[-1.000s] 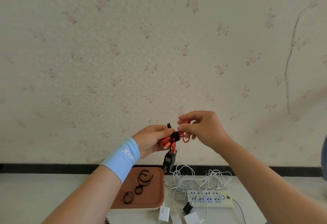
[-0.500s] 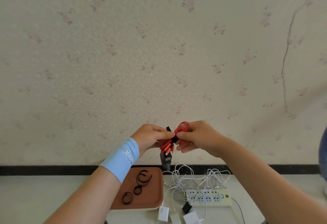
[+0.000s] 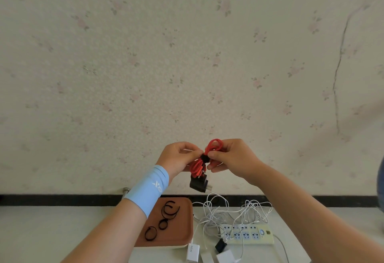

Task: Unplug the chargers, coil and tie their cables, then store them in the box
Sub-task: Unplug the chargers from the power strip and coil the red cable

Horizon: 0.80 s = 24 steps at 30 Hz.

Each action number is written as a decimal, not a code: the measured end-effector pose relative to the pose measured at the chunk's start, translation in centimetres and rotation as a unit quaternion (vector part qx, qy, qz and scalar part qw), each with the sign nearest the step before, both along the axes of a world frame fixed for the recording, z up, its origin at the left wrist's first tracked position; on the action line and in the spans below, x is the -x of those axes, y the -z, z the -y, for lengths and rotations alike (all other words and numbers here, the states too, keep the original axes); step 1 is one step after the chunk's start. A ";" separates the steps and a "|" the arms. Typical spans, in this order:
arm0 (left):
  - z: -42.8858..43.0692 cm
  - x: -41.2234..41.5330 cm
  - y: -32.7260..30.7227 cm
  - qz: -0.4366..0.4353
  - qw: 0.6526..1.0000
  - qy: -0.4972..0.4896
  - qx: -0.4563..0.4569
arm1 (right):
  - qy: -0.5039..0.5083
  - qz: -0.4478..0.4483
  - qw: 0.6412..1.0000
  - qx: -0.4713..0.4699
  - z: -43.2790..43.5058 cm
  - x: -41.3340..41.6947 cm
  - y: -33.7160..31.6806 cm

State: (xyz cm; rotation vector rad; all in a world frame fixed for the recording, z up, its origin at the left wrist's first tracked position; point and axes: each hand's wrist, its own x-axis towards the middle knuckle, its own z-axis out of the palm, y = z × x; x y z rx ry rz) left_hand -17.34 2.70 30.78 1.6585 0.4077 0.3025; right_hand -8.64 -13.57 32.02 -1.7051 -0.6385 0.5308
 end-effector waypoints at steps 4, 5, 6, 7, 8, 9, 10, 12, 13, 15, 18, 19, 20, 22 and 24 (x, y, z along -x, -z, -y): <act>-0.2 0.0 0.2 -0.024 0.994 0.056 -0.092 | -0.001 0.003 1.000 0.005 -0.2 -0.1 0.2; -0.2 0.0 0.2 -0.029 0.992 0.072 -0.100 | -0.001 0.007 1.000 0.007 -0.2 -0.2 0.2; -0.2 0.1 0.1 -0.033 0.991 0.089 -0.096 | -0.003 0.014 1.000 0.011 -0.1 -0.3 0.2; -0.3 0.3 0.0 -0.037 0.990 0.106 -0.089 | -0.008 0.018 1.000 0.014 -0.1 -0.4 0.2; -0.4 0.4 -0.1 -0.042 0.988 0.121 -0.091 | -0.015 0.020 1.000 0.015 -0.1 -0.4 0.2; -0.5 0.4 -0.1 -0.049 0.985 0.135 -0.100 | -0.024 0.021 0.999 0.015 -0.2 -0.4 0.3; -0.6 0.4 0.0 -0.057 0.982 0.147 -0.107 | -0.031 0.023 0.999 0.014 -0.3 -0.3 0.4; -0.7 0.4 0.2 -0.069 0.980 0.163 -0.086 | -0.036 0.017 0.999 0.006 -0.8 -0.2 0.6; -0.6 0.4 0.3 -0.065 0.982 0.162 -0.066 | -0.033 0.004 0.999 -0.003 -1.1 -0.2 0.7; -0.5 0.3 0.5 -0.043 0.989 0.139 -0.023 | -0.018 -0.025 0.999 -0.022 -1.5 -0.2 0.6; -0.5 0.1 0.5 -0.012 0.993 0.091 0.070 | -0.011 -0.032 0.999 0.026 -1.7 -1.2 1.0; -0.5 0.0 0.6 -0.003 0.992 0.076 0.103 | -0.027 -0.024 0.997 0.064 -1.7 -1.3 1.2; -0.5 0.0 0.7 0.005 0.990 0.061 0.131 | -0.050 -0.019 0.994 0.099 -1.8 -1.1 1.3; -0.7 -0.1 1.1 0.008 0.986 0.030 0.166 | -0.098 -0.009 0.987 0.128 -2.3 -0.6 1.9; -0.7 -0.1 1.6 -0.001 0.986 0.004 0.167 | -0.109 0.022 0.984 0.138 -2.9 0.1 2.4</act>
